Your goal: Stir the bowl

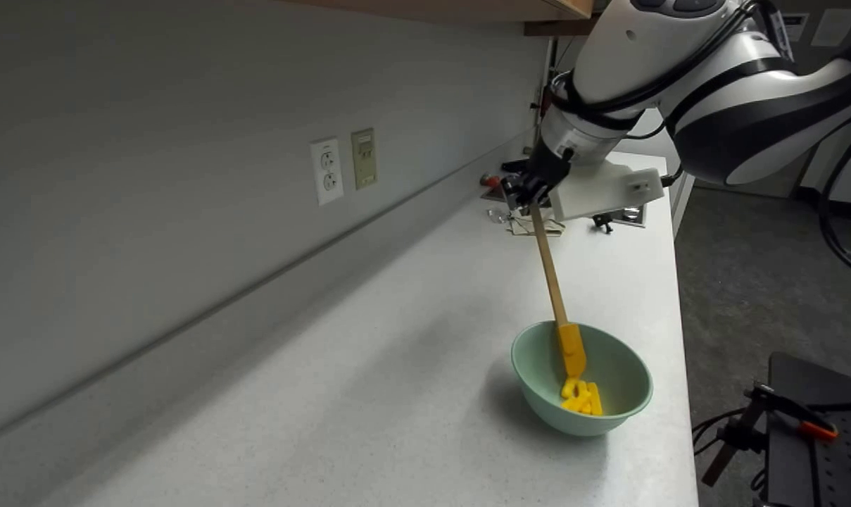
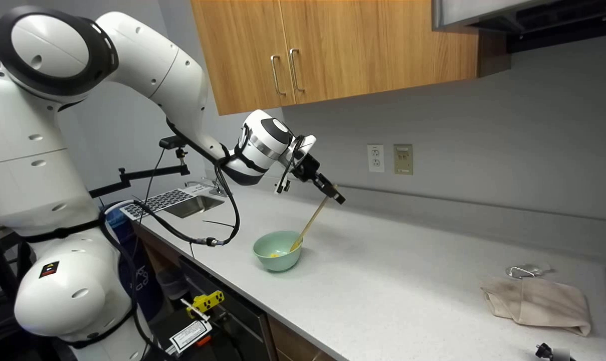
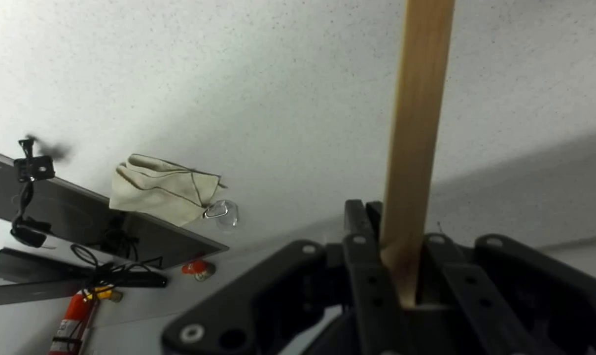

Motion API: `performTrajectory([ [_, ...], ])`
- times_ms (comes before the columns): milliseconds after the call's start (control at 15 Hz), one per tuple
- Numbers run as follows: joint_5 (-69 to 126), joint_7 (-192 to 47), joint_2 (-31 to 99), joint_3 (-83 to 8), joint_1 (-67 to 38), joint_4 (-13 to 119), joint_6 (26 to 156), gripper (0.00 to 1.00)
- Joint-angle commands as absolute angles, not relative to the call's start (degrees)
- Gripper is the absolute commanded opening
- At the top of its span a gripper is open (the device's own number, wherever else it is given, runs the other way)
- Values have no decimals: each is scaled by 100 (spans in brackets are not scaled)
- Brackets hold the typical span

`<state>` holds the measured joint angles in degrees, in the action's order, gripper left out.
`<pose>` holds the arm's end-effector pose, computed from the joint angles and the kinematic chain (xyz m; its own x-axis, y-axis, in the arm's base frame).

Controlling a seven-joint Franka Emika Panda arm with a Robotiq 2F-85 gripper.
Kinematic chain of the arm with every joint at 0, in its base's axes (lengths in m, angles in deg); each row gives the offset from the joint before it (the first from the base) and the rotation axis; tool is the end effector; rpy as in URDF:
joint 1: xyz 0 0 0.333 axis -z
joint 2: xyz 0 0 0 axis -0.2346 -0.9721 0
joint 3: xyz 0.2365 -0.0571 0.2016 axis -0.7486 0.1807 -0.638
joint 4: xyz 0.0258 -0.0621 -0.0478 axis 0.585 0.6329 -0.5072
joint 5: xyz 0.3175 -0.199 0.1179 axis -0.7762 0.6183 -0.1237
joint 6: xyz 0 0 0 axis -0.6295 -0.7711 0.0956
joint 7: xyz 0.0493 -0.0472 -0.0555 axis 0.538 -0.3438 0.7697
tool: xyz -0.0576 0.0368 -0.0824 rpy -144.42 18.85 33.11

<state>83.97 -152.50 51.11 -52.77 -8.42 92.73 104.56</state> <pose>0.5248 0.0747 0.3734 0.6775 -0.3687 0.6364 -0.5376 -0.8388 0.0863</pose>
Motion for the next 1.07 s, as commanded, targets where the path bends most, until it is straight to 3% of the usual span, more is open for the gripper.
performTrajectory([
  [0,8390,-15369,5154,-5305,-866,9244,10402,2],
  [267,7786,-15059,5076,-4867,-1306,9291,10639,2],
  [733,6278,-14123,4885,-4952,-1314,9398,11209,2],
  [1000,7135,-14698,4953,-4895,-1320,9314,10837,2],
])
